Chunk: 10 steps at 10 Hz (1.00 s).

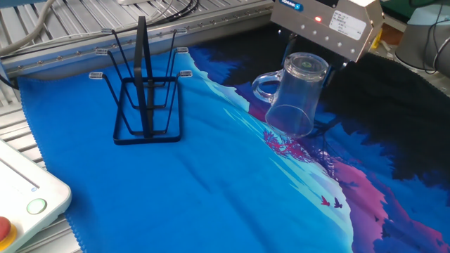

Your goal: Put the cup on the cup rack

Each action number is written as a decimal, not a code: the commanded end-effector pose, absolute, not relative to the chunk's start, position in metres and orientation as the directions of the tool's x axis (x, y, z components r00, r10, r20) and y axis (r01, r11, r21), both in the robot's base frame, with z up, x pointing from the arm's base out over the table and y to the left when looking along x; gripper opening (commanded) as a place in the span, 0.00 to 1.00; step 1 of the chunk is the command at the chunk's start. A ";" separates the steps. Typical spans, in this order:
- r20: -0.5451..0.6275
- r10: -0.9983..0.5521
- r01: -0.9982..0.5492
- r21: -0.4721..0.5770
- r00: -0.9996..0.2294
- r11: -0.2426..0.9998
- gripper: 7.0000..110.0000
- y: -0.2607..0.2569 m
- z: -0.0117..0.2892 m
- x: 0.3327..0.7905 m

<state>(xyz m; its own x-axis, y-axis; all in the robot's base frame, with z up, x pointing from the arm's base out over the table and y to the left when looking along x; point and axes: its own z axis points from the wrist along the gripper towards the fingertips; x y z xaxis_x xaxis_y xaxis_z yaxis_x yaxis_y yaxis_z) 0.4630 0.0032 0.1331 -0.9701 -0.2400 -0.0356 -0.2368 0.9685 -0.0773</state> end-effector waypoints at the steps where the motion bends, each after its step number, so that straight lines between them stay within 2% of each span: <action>1: -0.040 -0.229 -0.226 -0.076 -0.973 0.971 0.15 0.003 0.133 0.465; 10: -0.032 -0.219 -0.217 -0.066 -0.975 0.974 0.15 0.005 0.133 0.462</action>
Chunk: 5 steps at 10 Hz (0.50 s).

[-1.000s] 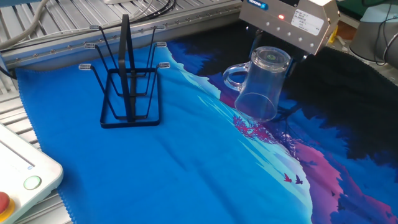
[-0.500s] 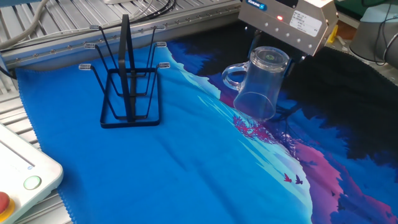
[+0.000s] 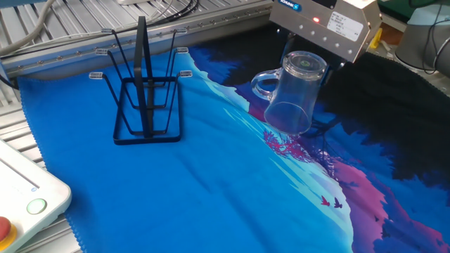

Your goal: Put the cup on the cup rack

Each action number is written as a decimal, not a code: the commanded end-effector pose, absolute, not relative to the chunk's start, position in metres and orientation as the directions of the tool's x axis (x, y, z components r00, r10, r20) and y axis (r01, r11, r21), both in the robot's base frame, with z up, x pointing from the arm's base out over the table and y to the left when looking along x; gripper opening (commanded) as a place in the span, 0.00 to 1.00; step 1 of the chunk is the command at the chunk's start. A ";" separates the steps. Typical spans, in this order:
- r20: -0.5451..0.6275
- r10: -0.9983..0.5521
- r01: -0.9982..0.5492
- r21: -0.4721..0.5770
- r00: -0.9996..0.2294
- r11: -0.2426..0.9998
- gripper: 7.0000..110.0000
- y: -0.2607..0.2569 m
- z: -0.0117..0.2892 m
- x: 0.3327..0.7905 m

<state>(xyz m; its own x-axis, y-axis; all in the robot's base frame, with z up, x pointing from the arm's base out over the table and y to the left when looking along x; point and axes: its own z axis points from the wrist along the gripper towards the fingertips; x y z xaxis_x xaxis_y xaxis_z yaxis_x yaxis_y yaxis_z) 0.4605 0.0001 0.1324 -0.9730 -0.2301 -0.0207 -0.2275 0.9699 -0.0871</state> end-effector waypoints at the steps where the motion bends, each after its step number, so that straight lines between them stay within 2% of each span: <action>1: -0.036 -0.216 -0.214 -0.059 -0.976 0.975 0.15 0.007 0.133 0.463; 5: -0.064 -0.210 -0.205 -0.077 -0.976 0.976 0.15 0.004 0.134 0.470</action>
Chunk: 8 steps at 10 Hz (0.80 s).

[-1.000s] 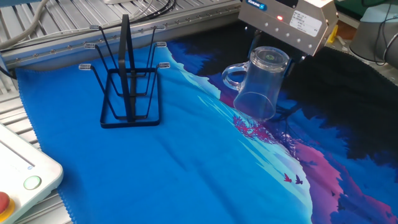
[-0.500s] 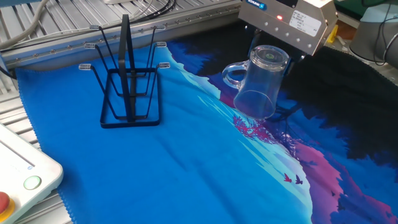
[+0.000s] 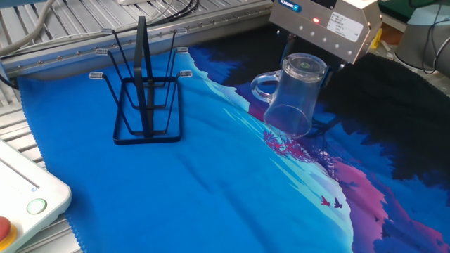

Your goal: Put the cup on the cup rack

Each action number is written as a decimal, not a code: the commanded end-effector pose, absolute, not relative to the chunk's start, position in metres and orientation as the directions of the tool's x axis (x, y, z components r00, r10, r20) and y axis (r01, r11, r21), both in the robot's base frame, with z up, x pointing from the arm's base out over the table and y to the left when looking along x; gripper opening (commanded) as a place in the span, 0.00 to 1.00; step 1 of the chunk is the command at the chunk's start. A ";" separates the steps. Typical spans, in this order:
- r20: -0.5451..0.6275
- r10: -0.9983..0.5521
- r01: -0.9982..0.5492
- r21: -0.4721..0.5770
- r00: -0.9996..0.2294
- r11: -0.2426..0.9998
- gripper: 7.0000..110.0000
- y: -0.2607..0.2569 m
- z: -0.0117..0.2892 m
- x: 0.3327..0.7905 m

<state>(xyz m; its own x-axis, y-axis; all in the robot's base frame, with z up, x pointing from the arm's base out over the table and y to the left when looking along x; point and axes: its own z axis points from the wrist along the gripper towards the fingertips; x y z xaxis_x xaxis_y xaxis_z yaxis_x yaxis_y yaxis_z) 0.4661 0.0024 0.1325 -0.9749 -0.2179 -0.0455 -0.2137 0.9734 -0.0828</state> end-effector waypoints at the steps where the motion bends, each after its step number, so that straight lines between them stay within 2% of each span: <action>1: -0.073 -0.209 -0.203 -0.083 -0.975 0.976 0.15 0.003 0.134 0.473; 6: -0.081 -0.226 -0.220 -0.081 -0.971 0.972 0.15 0.004 0.134 0.475; 8: -0.079 -0.261 -0.255 -0.079 -0.962 0.964 0.15 -0.002 0.145 0.491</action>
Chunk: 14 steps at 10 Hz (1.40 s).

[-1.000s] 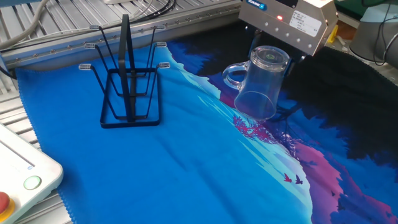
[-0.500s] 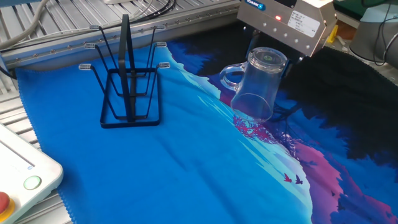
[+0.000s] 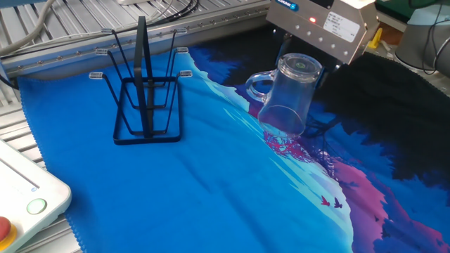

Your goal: Put the cup on the cup rack

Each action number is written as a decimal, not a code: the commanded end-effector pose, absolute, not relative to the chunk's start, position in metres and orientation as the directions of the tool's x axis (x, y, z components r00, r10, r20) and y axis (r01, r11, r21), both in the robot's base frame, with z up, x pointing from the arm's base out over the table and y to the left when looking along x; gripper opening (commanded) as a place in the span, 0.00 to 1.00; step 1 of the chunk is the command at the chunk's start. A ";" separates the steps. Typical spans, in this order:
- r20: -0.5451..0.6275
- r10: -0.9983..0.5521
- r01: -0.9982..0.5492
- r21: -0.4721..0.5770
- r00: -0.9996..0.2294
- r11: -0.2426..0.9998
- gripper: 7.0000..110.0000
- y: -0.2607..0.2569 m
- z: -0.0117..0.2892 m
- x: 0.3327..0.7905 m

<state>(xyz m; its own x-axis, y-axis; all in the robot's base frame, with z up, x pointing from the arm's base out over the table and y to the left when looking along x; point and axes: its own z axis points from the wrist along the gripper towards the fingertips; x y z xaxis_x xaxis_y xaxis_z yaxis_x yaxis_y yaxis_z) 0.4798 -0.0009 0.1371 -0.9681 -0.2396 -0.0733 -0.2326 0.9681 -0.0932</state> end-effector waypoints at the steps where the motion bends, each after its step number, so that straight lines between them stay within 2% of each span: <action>1: -0.080 -0.284 -0.277 -0.082 -0.956 0.957 0.15 -0.008 0.154 0.499; 4: -0.075 -0.301 -0.296 -0.073 -0.950 0.952 0.15 -0.011 0.174 0.508; 8: -0.047 -0.339 -0.333 -0.104 -0.940 0.937 0.15 -0.018 0.221 0.515; 14: -0.046 -0.346 -0.340 -0.109 -0.937 0.934 0.15 -0.001 0.253 0.509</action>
